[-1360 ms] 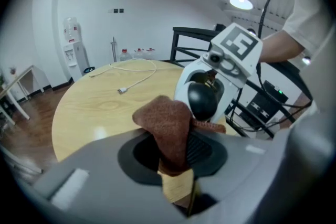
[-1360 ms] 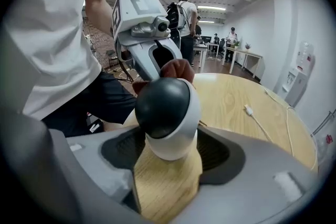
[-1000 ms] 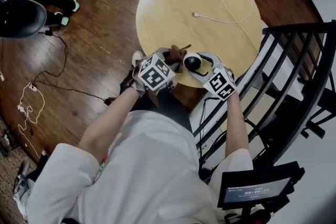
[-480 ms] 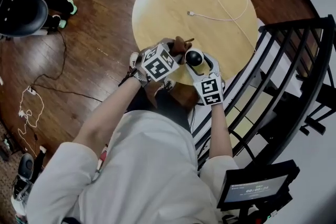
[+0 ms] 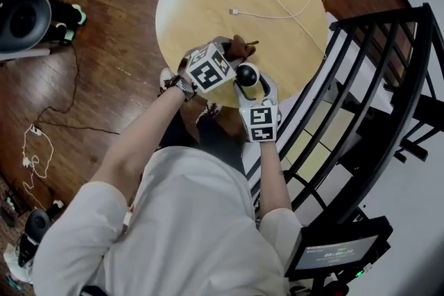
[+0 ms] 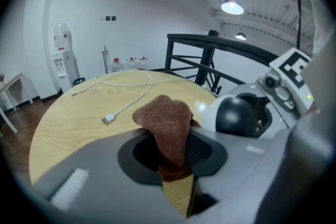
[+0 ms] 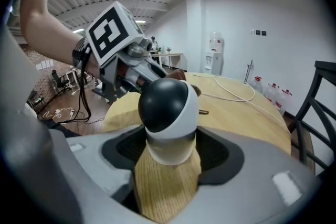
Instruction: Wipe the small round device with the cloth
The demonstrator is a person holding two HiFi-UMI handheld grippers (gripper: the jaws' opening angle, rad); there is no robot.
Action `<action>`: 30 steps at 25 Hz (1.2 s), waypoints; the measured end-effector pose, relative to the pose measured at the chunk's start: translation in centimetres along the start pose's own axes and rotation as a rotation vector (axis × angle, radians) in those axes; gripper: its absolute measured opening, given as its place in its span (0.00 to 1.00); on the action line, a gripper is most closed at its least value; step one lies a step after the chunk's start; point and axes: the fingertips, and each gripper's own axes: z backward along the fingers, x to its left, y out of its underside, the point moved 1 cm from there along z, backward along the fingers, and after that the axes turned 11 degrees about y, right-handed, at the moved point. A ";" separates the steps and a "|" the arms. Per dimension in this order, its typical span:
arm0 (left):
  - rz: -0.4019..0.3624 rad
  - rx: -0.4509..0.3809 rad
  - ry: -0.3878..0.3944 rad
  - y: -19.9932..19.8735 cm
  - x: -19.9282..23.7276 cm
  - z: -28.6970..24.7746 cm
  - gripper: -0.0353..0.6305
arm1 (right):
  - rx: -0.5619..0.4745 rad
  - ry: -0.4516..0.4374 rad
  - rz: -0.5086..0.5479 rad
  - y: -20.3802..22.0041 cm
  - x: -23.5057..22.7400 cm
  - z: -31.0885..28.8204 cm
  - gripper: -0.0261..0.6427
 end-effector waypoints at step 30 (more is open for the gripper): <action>-0.020 -0.082 0.043 -1.7 -2.7 3.0 0.21 | -0.078 -0.010 -0.067 -0.3 -0.6 1.7 0.52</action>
